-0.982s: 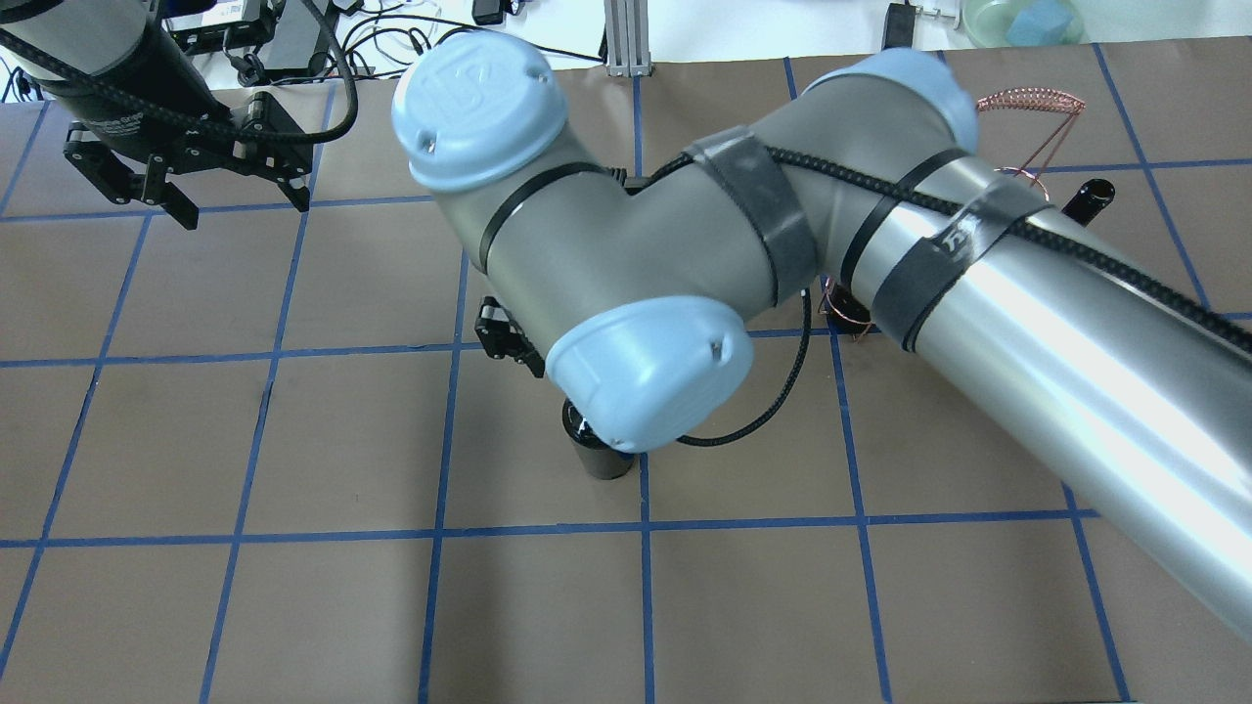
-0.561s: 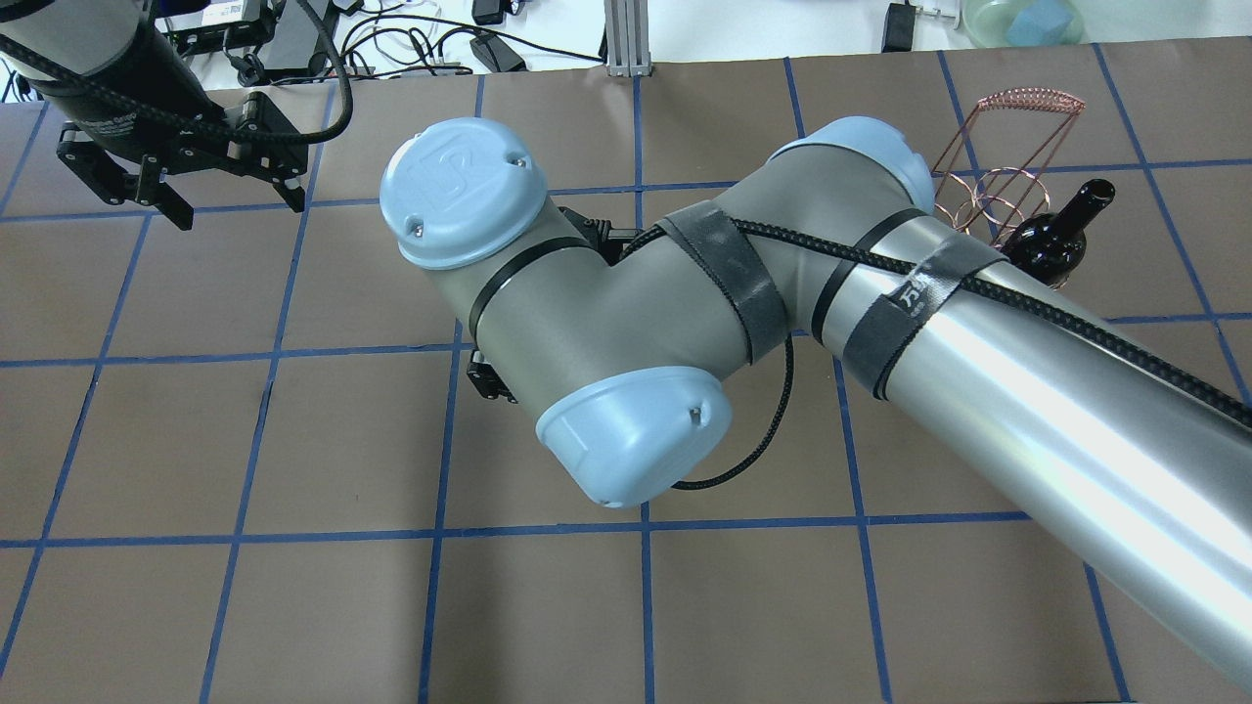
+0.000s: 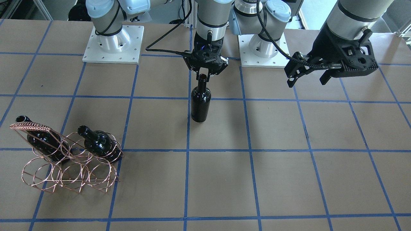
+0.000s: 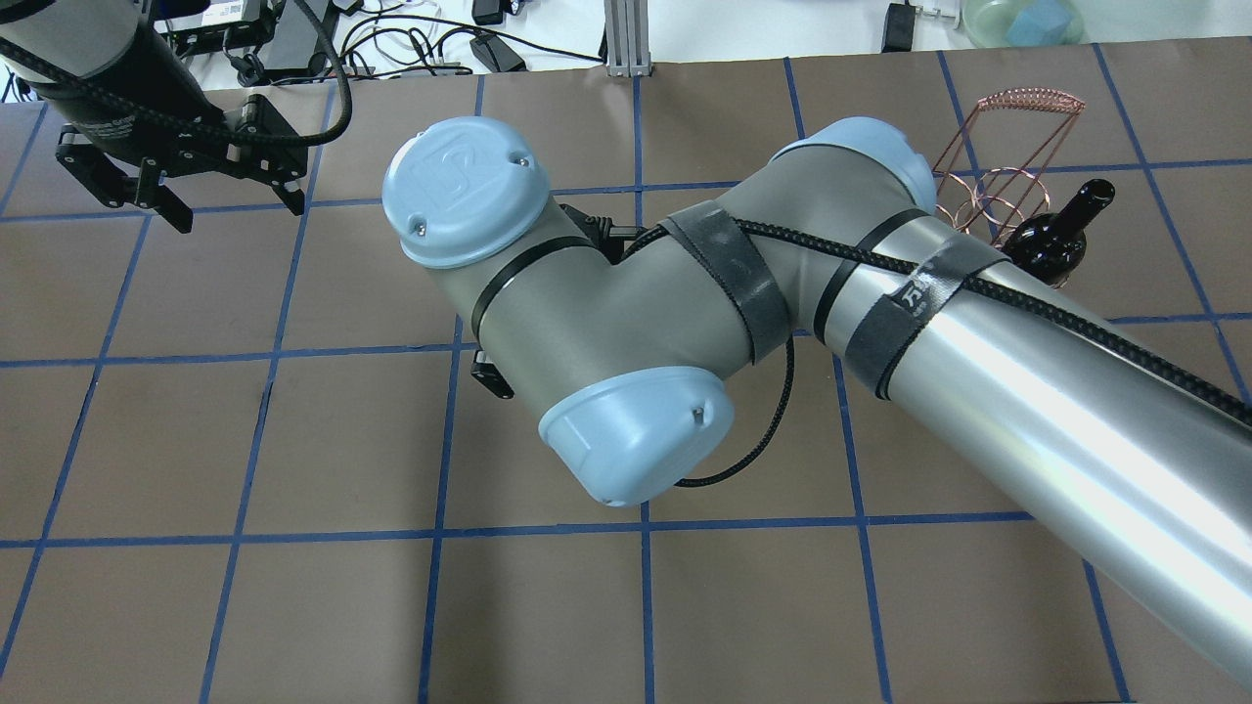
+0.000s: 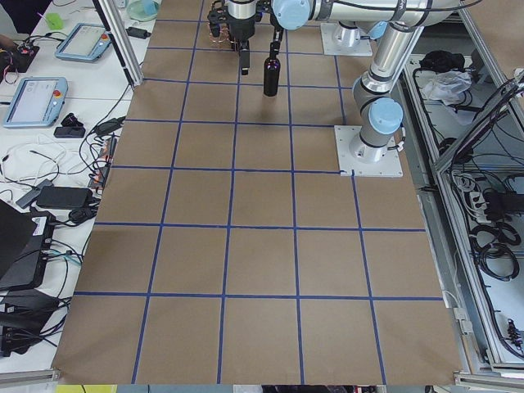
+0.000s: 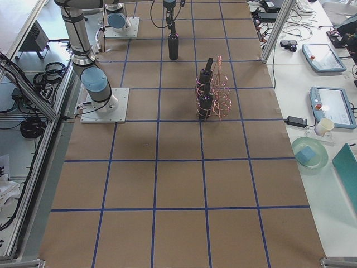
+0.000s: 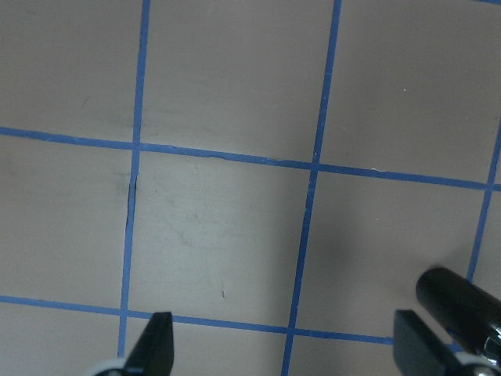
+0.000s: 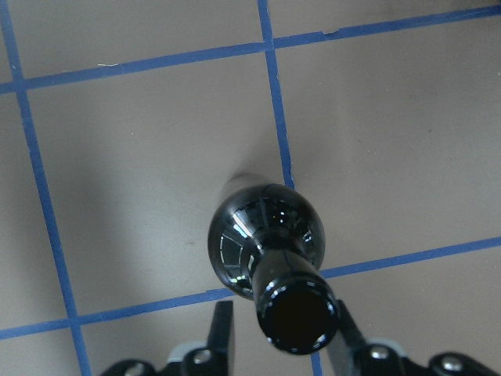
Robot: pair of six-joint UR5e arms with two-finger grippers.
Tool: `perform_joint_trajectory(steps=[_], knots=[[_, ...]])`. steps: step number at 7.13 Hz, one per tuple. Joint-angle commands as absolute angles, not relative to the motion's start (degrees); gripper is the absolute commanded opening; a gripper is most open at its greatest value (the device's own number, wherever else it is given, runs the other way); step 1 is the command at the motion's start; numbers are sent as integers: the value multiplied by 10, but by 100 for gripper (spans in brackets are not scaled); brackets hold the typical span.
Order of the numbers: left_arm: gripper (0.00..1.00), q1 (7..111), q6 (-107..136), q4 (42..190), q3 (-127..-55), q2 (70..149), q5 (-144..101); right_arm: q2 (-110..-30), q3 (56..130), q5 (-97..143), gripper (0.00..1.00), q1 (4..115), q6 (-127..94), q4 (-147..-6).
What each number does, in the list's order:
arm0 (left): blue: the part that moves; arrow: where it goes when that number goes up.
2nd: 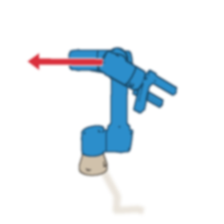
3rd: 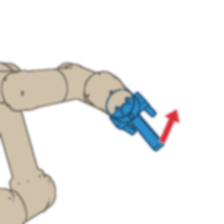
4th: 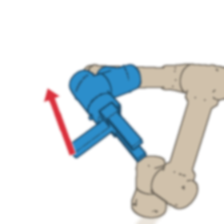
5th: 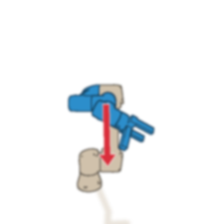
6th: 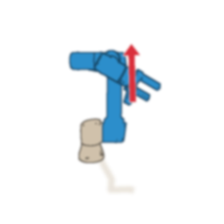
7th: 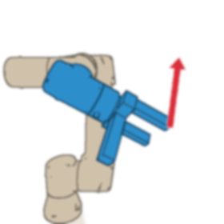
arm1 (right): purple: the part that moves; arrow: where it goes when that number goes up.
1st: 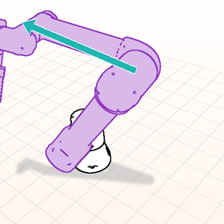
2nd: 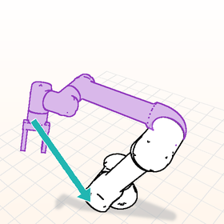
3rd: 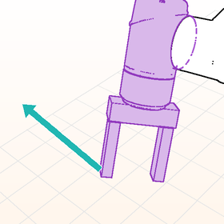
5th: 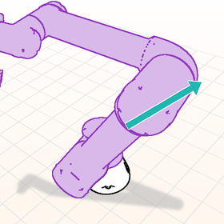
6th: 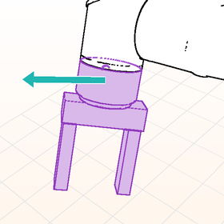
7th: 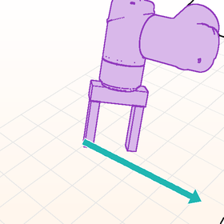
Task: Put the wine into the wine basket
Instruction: 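Close the right gripper on the bottle neck and lift the bottle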
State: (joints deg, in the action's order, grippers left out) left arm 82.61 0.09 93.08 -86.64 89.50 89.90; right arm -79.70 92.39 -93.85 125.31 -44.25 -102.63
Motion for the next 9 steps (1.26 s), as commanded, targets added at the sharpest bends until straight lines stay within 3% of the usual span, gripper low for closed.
perform_joint_trajectory(steps=[1,2,3,4,5,7,9], knots=[[100,831,1,932,-867,895,898,-797,924,-940,43,1252,-442,-1030],[100,831,1,932,-867,893,899,-797,924,-941,54,1252,-442,-1030],[100,830,1,932,-867,892,899,-797,924,-942,75,1252,-442,-1029],[100,831,1,932,-867,892,897,-797,924,-943,87,1251,-441,-1029],[100,831,1,932,-867,892,896,-795,924,-944,87,1248,-425,-1034],[100,831,1,933,-867,892,898,-794,925,-942,76,1230,-416,-1035],[100,832,1,936,-867,892,895,-794,925,-937,38,1228,-405,-1036]])
